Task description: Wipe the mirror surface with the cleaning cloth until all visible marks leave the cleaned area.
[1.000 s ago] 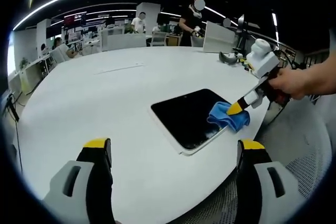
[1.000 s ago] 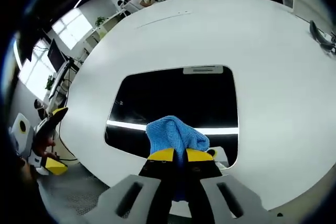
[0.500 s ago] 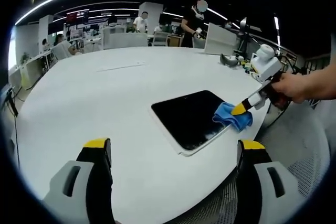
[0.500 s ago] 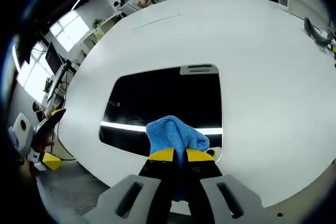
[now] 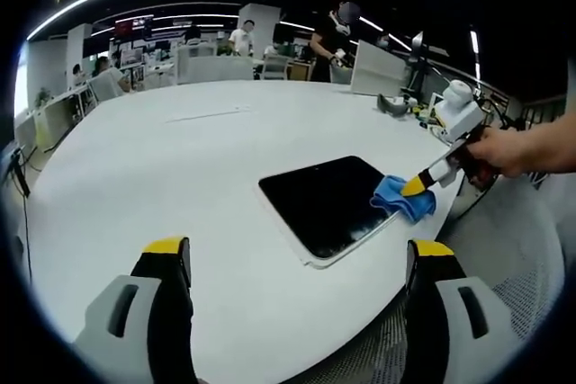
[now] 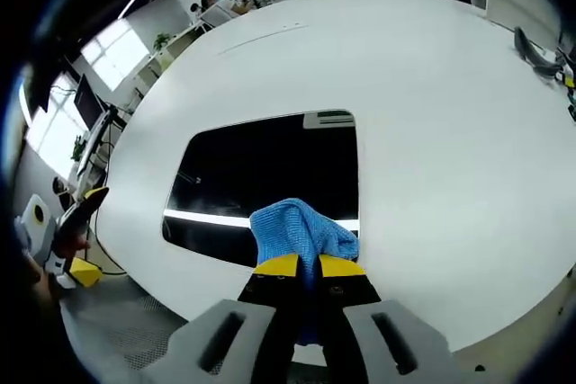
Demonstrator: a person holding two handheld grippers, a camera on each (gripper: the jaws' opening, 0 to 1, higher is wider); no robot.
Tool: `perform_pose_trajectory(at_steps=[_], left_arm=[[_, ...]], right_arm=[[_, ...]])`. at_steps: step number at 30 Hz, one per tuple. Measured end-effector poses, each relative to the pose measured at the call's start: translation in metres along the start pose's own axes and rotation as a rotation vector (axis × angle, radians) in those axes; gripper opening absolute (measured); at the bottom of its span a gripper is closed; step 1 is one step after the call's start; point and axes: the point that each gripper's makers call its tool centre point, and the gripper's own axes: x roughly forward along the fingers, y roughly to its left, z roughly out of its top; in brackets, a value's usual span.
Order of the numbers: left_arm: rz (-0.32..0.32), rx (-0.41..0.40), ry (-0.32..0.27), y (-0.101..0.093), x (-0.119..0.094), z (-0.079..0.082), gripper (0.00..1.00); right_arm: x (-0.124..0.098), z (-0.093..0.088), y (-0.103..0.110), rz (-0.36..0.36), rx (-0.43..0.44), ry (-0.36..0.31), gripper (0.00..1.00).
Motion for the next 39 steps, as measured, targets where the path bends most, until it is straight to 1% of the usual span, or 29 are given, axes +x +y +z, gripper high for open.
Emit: perform_pose_trajectory(at_steps=[7, 10, 17, 19, 21, 26, 31, 39], left_arm=[[0.001, -0.001, 0.004, 0.001, 0.000, -0.001, 0.99], [0.005, -0.008, 0.003, 0.002, 0.000, -0.001, 0.99], [0.003, -0.006, 0.007, 0.002, 0.000, -0.002, 0.98], [0.016, 0.002, 0.008, 0.004, 0.000, -0.002, 0.98], [0.020, -0.002, 0.005, 0.005, 0.000, -0.001, 0.98], [0.013, -0.003, 0.007, 0.004, 0.001, -0.001, 0.99], [0.011, -0.003, 0.007, 0.004, 0.001, -0.001, 0.99], [0.019, 0.005, 0.007, 0.006, 0.001, -0.001, 0.99]], right_arm=[[0.001, 0.001, -0.001, 0.002, 0.014, 0.006, 0.00], [0.000, 0.001, -0.003, -0.007, 0.003, 0.008, 0.00], [-0.001, 0.001, -0.006, -0.005, 0.002, 0.011, 0.00], [0.000, 0.003, -0.007, -0.011, -0.002, 0.005, 0.00], [0.002, 0.006, -0.007, -0.022, -0.027, -0.003, 0.00], [0.004, 0.011, -0.007, -0.025, -0.022, -0.003, 0.00], [0.009, 0.020, -0.009, -0.027, -0.024, -0.002, 0.00], [0.018, 0.039, -0.013, -0.038, -0.040, -0.006, 0.00]])
